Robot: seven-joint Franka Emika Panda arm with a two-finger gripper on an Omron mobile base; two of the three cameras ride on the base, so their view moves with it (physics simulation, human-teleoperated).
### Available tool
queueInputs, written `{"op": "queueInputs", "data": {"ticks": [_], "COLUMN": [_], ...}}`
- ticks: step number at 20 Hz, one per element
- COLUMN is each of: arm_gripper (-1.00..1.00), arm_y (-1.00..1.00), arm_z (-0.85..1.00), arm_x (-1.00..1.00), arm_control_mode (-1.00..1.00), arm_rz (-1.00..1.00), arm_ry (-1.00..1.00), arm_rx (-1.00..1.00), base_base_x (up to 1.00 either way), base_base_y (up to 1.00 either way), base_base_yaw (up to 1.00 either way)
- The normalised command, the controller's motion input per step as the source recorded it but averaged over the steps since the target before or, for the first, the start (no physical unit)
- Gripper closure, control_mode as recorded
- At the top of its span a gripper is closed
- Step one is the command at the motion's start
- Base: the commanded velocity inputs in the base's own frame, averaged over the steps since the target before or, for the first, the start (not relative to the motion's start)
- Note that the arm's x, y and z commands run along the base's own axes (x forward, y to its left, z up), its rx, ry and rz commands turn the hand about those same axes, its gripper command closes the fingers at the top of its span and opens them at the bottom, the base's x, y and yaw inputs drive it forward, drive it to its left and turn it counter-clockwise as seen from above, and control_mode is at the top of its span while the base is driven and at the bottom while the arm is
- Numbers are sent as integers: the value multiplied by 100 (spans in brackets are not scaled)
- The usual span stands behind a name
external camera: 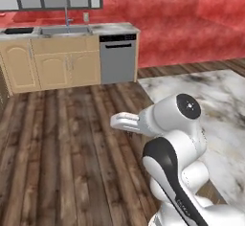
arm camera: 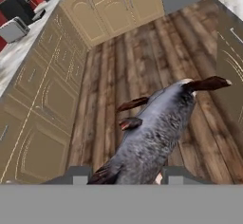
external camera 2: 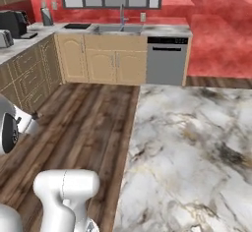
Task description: Take the fish out of the fridge, briefly rinse it in the sink, and place it on the tray next to the sink.
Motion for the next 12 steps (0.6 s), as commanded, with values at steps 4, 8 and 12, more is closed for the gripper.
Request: {"op": "queueInputs", "data": {"ticks": [4,8,12], "arm_gripper": [100,100,100], "arm_y": [0,0,0], "arm_z": [0,0,0], "arm_x": [0,0,0], "arm_control_mode": [100,100,100], "arm_rz": [0,0,0], "arm_ry": [0,0,0], "arm_rx": [0,0,0], "base_base_x": [100,100,94], "base_base_y": [0,0,44], "base_base_yaw": [5,3,-1]}}
